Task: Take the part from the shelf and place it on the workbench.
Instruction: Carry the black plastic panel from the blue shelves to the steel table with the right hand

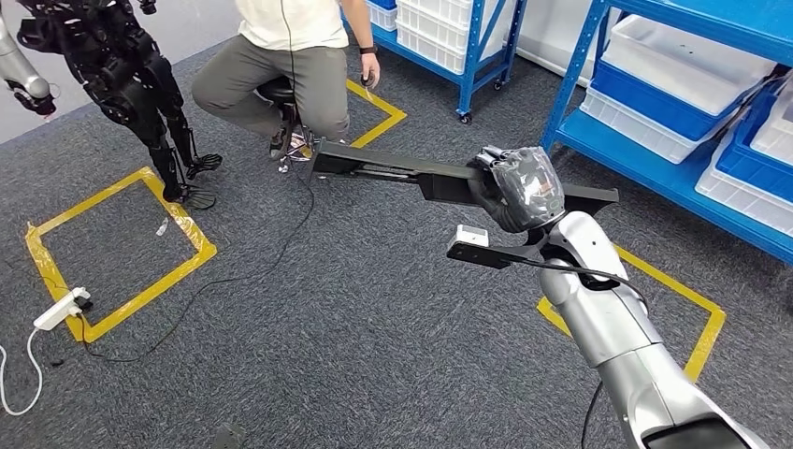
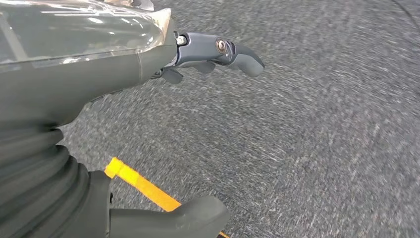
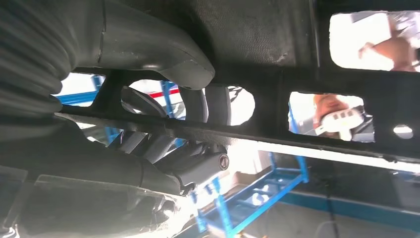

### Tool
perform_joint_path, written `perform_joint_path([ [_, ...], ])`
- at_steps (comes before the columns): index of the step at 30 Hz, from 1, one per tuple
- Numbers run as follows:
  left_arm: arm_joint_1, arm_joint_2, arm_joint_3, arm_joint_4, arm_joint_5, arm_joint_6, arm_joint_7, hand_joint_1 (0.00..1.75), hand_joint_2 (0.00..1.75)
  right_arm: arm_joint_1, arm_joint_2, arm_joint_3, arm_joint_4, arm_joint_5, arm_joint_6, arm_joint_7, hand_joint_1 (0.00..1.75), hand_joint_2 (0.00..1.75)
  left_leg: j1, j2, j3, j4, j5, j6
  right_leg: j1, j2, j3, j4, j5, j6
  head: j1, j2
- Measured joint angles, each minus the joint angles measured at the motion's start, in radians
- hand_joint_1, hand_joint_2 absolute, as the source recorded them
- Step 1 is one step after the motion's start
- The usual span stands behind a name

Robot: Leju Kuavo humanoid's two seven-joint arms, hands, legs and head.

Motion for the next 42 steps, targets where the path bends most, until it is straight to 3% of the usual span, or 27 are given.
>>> perform_joint_path([
  [1,0.000,0.000,0.000,0.000,0.000,0.000,-0.001,0.00,1.75,-0.002,0.002,0.002,0.004,0.000,-0.001,-0.002,1.75,1.75,-0.001,0.006,0.024,-0.049,0.030,0.004,0.002,-0.008,0.002,0.000,-0.001,-0.001,0.000,0.000],
  [3,-0.002,0.002,0.000,0.000,-0.002,0.001,-0.005,0.00,1.75,-0.009,0.005,0.005,0.010,0.000,-0.004,-0.005,1.75,1.75,-0.010,0.043,0.093,-0.185,0.087,0.018,0.008,-0.024,0.004,0.001,-0.005,-0.002,0.000,0.000],
  [5,-0.005,0.003,0.000,0.000,-0.003,0.000,-0.009,0.00,1.75,-0.017,0.007,0.006,0.017,-0.001,-0.010,-0.007,1.75,1.75,-0.022,0.071,0.128,-0.259,0.104,0.029,0.015,-0.039,0.004,0.000,-0.009,0.001,0.001,0.000],
  [7,-0.007,0.003,0.000,0.000,-0.004,-0.003,-0.013,0.00,1.75,-0.020,0.008,0.008,0.024,-0.001,-0.014,-0.008,1.75,1.75,-0.026,0.055,0.127,-0.267,0.105,0.036,0.019,-0.056,0.005,0.000,-0.013,0.008,0.002,0.000],
  [9,-0.006,0.002,0.000,0.000,-0.005,-0.012,-0.018,0.00,1.75,-0.021,0.009,0.010,0.029,-0.001,-0.016,-0.009,1.75,1.75,-0.023,0.034,0.133,-0.278,0.113,0.046,0.018,-0.038,-0.003,0.018,-0.027,0.014,0.003,0.000],
  [12,-0.008,0.001,0.000,0.000,-0.010,-0.018,-0.026,0.00,1.75,-0.022,0.005,0.011,0.040,-0.002,-0.019,-0.009,1.75,1.75,-0.016,0.000,0.137,-0.285,0.121,0.057,0.010,0.025,-0.081,0.185,-0.097,0.009,0.006,0.000],
  [14,-0.008,0.000,0.000,0.000,-0.011,-0.017,-0.028,0.00,1.75,-0.021,0.003,0.014,0.050,-0.002,-0.019,-0.009,1.75,1.75,-0.015,-0.028,0.137,-0.285,0.121,0.058,0.005,0.036,-0.136,0.287,-0.125,0.015,0.008,0.000],
  [15,-0.007,-0.001,0.000,0.000,-0.011,-0.016,-0.029,0.00,1.75,-0.021,0.003,0.015,0.054,-0.002,-0.019,-0.009,1.75,1.75,-0.013,-0.042,0.137,-0.283,0.121,0.057,0.002,0.037,-0.139,0.285,-0.115,0.024,0.008,0.000],
  [16,-0.006,-0.001,0.000,0.000,-0.012,-0.013,-0.029,0.00,1.75,-0.021,0.002,0.016,0.057,-0.002,-0.019,-0.009,1.75,1.75,-0.011,-0.056,0.137,-0.281,0.121,0.056,-0.001,0.039,-0.123,0.244,-0.092,0.036,0.008,0.000],
  [18,-0.006,-0.001,0.001,0.000,-0.012,-0.007,-0.027,0.00,1.75,-0.024,0.003,0.017,0.061,-0.003,-0.020,-0.009,1.75,1.75,-0.008,-0.081,0.134,-0.271,0.117,0.047,-0.011,0.062,-0.062,0.110,-0.035,0.057,0.010,0.000],
  [20,-0.006,0.000,0.002,0.000,-0.014,-0.009,-0.013,0.00,1.75,-0.027,0.004,0.021,0.064,-0.004,-0.021,-0.009,1.75,1.75,-0.008,-0.100,0.126,-0.261,0.114,0.034,-0.015,0.080,-0.025,0.033,-0.007,0.054,0.010,0.000],
  [22,-0.003,0.001,0.003,0.001,-0.018,-0.019,0.018,0.00,1.75,-0.028,0.008,0.027,0.066,-0.005,-0.022,-0.009,1.75,1.75,-0.007,-0.115,0.119,-0.261,0.118,0.023,-0.011,0.070,-0.021,0.025,-0.003,0.037,0.010,0.000],
  [23,0.000,0.001,0.003,0.001,-0.020,-0.023,0.034,0.00,1.75,-0.030,0.011,0.029,0.067,-0.005,-0.022,-0.009,1.75,1.75,-0.005,-0.111,0.117,-0.259,0.117,0.019,-0.011,0.063,-0.020,0.025,-0.001,0.030,0.010,0.000],
  [25,0.003,0.001,0.004,0.001,-0.023,-0.027,0.051,0.00,1.75,-0.035,0.016,0.031,0.067,-0.005,-0.023,-0.008,1.75,1.75,-0.006,-0.069,0.097,-0.216,0.090,0.011,-0.012,0.048,-0.017,0.022,0.002,0.016,0.005,0.000],
  [27,0.002,0.002,0.004,0.002,-0.025,-0.028,0.057,0.00,1.75,-0.038,0.019,0.031,0.067,-0.006,-0.023,-0.008,1.75,1.75,-0.005,-0.017,0.042,-0.098,0.028,0.004,-0.006,0.031,-0.016,0.022,0.000,0.003,0.000,0.000],
  [29,0.002,0.001,0.004,0.002,-0.027,-0.036,0.072,0.00,1.75,-0.039,0.019,0.032,0.068,-0.006,-0.023,-0.008,1.75,1.75,-0.003,-0.002,-0.015,0.018,-0.014,0.001,0.001,0.009,-0.016,0.022,-0.002,-0.003,0.000,0.000],
  [30,0.002,0.001,0.004,0.002,-0.031,-0.046,0.095,0.00,1.75,-0.039,0.020,0.032,0.069,-0.006,-0.023,-0.008,1.75,1.75,-0.003,0.000,-0.021,0.030,-0.011,0.003,0.004,-0.002,-0.016,0.022,-0.004,-0.005,0.000,0.000],
  [31,0.002,0.001,0.004,0.002,-0.036,-0.063,0.133,0.00,1.75,-0.039,0.021,0.032,0.070,-0.006,-0.023,-0.008,1.75,1.75,-0.004,0.002,-0.007,0.004,0.008,0.007,0.006,-0.013,-0.015,0.022,-0.005,-0.006,0.000,0.000],
  [33,0.002,0.002,0.004,0.002,-0.047,-0.102,0.221,0.00,1.75,-0.042,0.025,0.033,0.070,-0.006,-0.022,-0.007,1.75,1.75,-0.007,0.017,0.054,-0.106,0.062,0.017,0.010,-0.030,-0.012,0.022,-0.007,-0.009,0.000,0.000],
  [34,0.002,0.004,0.003,0.002,-0.054,-0.122,0.266,0.00,1.75,-0.045,0.027,0.034,0.070,-0.006,-0.021,-0.007,1.75,1.75,-0.013,0.041,0.087,-0.166,0.079,0.025,0.012,-0.037,-0.011,0.022,-0.008,-0.010,0.000,0.000],
  [37,0.002,0.010,-0.003,0.003,-0.076,-0.163,0.388,0.00,1.75,-0.055,0.032,0.037,0.070,-0.006,-0.015,-0.004,1.75,1.75,-0.032,0.082,0.128,-0.250,0.091,0.041,0.019,-0.060,-0.010,0.019,-0.012,-0.005,0.001,0.000],
  [39,0.004,0.015,-0.007,0.004,-0.088,-0.171,0.447,0.00,1.75,-0.057,0.038,0.041,0.069,-0.005,-0.011,-0.001,1.75,1.75,-0.031,0.056,0.131,-0.262,0.100,0.048,0.022,-0.078,-0.008,0.015,-0.015,0.001,0.001,0.000],
  [40,0.006,0.016,-0.009,0.005,-0.093,-0.172,0.464,0.00,1.75,-0.058,0.040,0.043,0.069,-0.005,-0.011,0.001,1.75,1.75,-0.029,0.045,0.138,-0.274,0.106,0.051,0.022,-0.070,-0.008,0.020,-0.020,0.003,0.002,0.000],
  [42,0.006,0.019,-0.013,0.006,-0.101,-0.172,0.480,0.00,1.75,-0.061,0.040,0.047,0.068,-0.004,-0.011,0.004,1.75,1.75,-0.021,0.021,0.153,-0.296,0.119,0.058,0.019,-0.020,-0.036,0.085,-0.052,0.004,0.004,0.000],
])
